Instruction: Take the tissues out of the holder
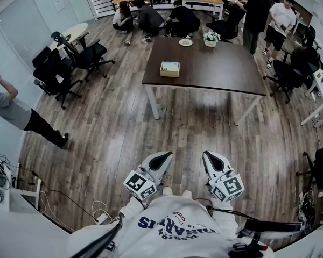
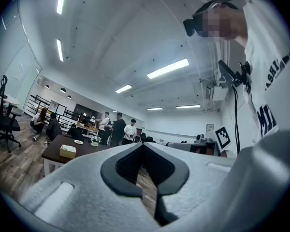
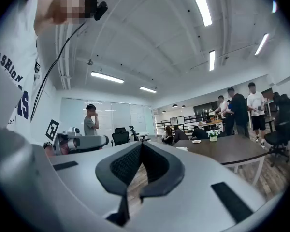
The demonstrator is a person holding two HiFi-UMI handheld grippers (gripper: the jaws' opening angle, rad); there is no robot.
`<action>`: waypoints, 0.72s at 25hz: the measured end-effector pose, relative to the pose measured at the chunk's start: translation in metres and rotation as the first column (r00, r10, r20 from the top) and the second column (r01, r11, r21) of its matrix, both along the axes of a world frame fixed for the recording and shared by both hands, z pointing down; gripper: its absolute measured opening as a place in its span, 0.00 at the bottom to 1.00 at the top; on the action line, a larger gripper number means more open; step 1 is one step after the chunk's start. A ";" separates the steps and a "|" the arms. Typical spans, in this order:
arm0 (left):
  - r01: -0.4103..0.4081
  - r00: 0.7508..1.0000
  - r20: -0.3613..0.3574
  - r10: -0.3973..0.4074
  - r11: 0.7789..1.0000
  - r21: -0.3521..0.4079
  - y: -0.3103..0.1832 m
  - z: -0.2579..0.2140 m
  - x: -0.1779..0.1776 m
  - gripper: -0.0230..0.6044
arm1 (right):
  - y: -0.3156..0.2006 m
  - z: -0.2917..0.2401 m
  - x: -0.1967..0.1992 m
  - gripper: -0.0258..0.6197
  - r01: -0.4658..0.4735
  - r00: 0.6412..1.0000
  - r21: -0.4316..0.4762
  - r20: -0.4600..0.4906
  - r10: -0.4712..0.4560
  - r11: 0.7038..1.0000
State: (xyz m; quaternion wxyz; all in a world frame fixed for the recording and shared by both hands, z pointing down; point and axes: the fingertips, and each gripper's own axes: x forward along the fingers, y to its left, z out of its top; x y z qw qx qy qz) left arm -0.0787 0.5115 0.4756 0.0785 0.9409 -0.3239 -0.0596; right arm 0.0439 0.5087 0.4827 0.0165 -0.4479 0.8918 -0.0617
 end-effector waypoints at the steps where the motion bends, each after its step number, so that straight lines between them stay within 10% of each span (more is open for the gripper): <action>1: 0.001 1.000 -0.001 -0.001 1.000 -0.003 -0.001 0.002 0.002 0.04 | 0.001 0.000 0.002 0.05 0.001 1.000 0.000 -0.003 -0.001 1.000; 18: 0.104 0.993 0.057 -0.104 0.995 0.002 0.002 0.015 0.041 0.04 | -0.011 0.014 0.039 0.05 0.060 0.995 0.076 -0.090 -0.054 0.995</action>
